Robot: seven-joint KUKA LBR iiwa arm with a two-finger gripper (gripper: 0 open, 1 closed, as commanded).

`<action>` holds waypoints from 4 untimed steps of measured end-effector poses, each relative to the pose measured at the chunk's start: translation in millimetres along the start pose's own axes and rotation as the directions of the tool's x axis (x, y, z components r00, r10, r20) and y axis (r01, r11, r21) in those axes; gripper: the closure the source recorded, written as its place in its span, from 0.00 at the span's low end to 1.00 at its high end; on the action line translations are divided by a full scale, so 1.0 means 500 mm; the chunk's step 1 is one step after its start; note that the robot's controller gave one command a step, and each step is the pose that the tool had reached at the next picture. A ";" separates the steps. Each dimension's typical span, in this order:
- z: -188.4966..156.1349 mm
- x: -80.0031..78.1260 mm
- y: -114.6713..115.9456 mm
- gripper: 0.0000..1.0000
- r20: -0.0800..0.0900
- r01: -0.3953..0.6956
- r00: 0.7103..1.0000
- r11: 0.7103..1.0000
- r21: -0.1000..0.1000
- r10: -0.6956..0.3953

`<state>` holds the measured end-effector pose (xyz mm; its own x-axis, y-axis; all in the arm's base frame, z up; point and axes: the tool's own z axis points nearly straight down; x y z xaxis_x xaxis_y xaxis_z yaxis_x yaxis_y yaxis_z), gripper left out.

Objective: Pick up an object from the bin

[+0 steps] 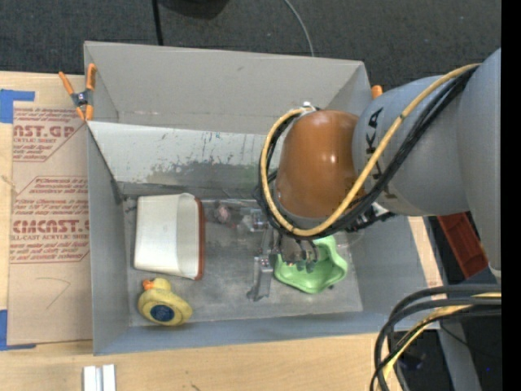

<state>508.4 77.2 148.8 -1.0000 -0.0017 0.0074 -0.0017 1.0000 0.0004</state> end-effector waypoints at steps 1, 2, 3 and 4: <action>-0.009 -0.003 0.000 0.00 0.007 -0.001 1.000 1.000 -0.001 0.001; -0.004 -0.029 -0.007 0.00 0.004 -0.067 0.998 0.998 -0.001 0.067; -0.023 -0.086 -0.037 0.00 0.007 -0.274 0.962 0.962 -0.002 0.274; 0.008 -0.113 -0.070 0.00 0.012 -0.184 0.983 0.983 -0.004 0.184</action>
Offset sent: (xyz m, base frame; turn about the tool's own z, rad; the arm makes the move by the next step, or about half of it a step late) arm 0.0736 -0.0209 -0.0120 0.3446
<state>564.9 42.1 144.4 -0.9833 0.1819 -0.0049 0.1819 0.9833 0.0026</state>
